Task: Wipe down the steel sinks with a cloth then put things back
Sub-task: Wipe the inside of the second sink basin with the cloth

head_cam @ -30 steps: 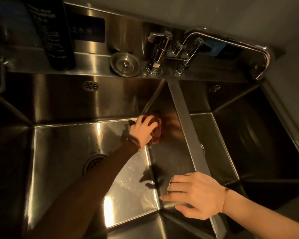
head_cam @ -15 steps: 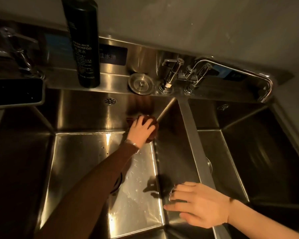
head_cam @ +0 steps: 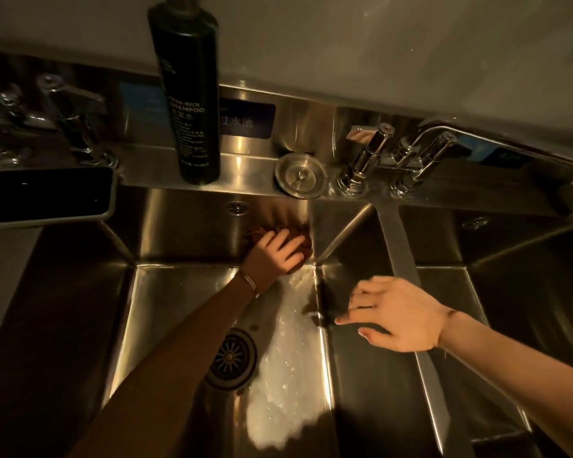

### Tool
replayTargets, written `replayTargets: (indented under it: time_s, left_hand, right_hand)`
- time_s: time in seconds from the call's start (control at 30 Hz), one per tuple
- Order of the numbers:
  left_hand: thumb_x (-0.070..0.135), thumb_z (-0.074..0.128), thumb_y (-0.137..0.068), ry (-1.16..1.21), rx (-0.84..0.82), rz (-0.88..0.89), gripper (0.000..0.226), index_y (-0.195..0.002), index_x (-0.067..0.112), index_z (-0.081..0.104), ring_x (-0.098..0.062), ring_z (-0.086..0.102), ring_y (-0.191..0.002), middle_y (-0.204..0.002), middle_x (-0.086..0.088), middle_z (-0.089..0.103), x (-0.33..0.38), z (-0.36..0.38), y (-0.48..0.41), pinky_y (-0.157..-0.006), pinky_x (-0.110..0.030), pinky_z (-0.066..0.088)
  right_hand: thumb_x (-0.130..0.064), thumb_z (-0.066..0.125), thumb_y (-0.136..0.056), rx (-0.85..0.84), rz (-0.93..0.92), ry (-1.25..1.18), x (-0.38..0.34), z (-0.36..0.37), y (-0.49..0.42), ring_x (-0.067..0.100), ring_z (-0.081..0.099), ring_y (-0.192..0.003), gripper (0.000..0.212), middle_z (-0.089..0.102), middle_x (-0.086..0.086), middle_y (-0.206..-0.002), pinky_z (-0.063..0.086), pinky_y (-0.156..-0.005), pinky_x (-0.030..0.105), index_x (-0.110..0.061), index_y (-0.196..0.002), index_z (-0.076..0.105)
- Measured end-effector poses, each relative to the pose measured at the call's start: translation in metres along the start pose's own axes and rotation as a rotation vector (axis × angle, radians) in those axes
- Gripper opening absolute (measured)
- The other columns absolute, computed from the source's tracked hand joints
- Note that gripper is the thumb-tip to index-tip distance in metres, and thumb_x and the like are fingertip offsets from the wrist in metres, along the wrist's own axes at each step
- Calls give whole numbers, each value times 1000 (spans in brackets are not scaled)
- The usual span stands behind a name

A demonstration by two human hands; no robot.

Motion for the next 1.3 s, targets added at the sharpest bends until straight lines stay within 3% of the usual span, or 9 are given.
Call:
replayTargets:
  time_s: [0.17, 0.33, 0.4, 0.57, 0.67, 0.87, 1.0, 1.13, 1.3]
  left_hand:
    - [26, 78, -67, 107, -219, -185, 8, -72, 21, 74, -27, 69, -80, -93, -4, 73, 27, 40, -1, -66, -30, 55]
    - [18, 50, -90, 177, 235, -282, 22, -87, 21, 71, -30, 62, -103, -116, -3, 68, 14, -41, -33, -89, -40, 47]
    - [18, 47, -92, 109, 292, -222, 27, -84, 24, 72, -27, 62, -103, -116, 0, 68, 8, -56, -44, -90, -38, 44]
    - [22, 43, -81, 38, -79, -66, 34, -90, 35, 73, -21, 66, -102, -119, 7, 66, 27, 14, -37, -88, -32, 52]
    - [22, 42, -91, 53, -320, -91, 36, -122, 32, 58, -27, 43, -130, -145, 4, 42, 46, 84, -24, -108, -37, 33]
    - [32, 28, -97, 57, -478, -232, 36, -121, 21, 53, -28, 35, -129, -142, 0, 40, 50, 132, 14, -97, -34, 32]
    - [22, 40, -83, 198, -137, -354, 32, -84, 19, 72, -28, 64, -98, -111, -3, 69, 17, 47, 12, -80, -32, 52]
    - [15, 56, -81, 120, 333, -470, 16, -86, 15, 71, -31, 50, -108, -112, -8, 68, -35, -44, 38, -85, -42, 49]
    - [15, 59, -89, -52, 413, -384, 15, -83, 20, 73, -25, 49, -107, -112, -1, 69, -63, -76, 53, -85, -41, 53]
  right_hand:
    - [-40, 43, -87, 25, 2, 11, 2, -1, 1, 7, 56, -92, 35, 66, -17, -95, 45, -76, 24, -35, -114, 65]
    - [-40, 46, -86, 15, -17, -2, -3, -5, -3, 8, 58, -90, 33, 67, -16, -93, 46, -73, 25, -35, -111, 66]
    - [-42, 46, -86, -4, -24, 7, -5, -4, -4, 8, 59, -89, 32, 68, -16, -91, 47, -72, 25, -36, -111, 65]
    - [-43, 46, -86, 6, 5, -4, 0, -1, -2, 5, 59, -87, 32, 68, -19, -88, 50, -72, 24, -39, -112, 65]
    - [-40, 47, -85, 25, 7, -20, 2, 0, 1, 6, 58, -87, 32, 67, -18, -88, 50, -73, 27, -37, -112, 65]
    - [-38, 44, -84, 27, 24, -6, 1, -3, -2, 8, 57, -86, 35, 68, -16, -85, 45, -74, 25, -34, -110, 67]
    - [-38, 43, -85, 37, 30, -3, -1, -7, -4, 6, 57, -85, 35, 67, -18, -85, 45, -72, 24, -36, -111, 66]
    - [-38, 46, -83, 64, 52, 5, -1, -9, -4, 1, 56, -83, 33, 65, -22, -82, 39, -72, 17, -40, -110, 65]
    - [-40, 47, -83, 77, 55, 19, -1, -7, -4, -3, 54, -81, 33, 63, -24, -80, 39, -71, 15, -45, -114, 59]
Point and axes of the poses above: each hand's wrist, its own y-axis away from the middle knuckle, its own z-axis out of the palm, x = y × z, the point moved 8 cm from there along -y, towards the middle knuckle
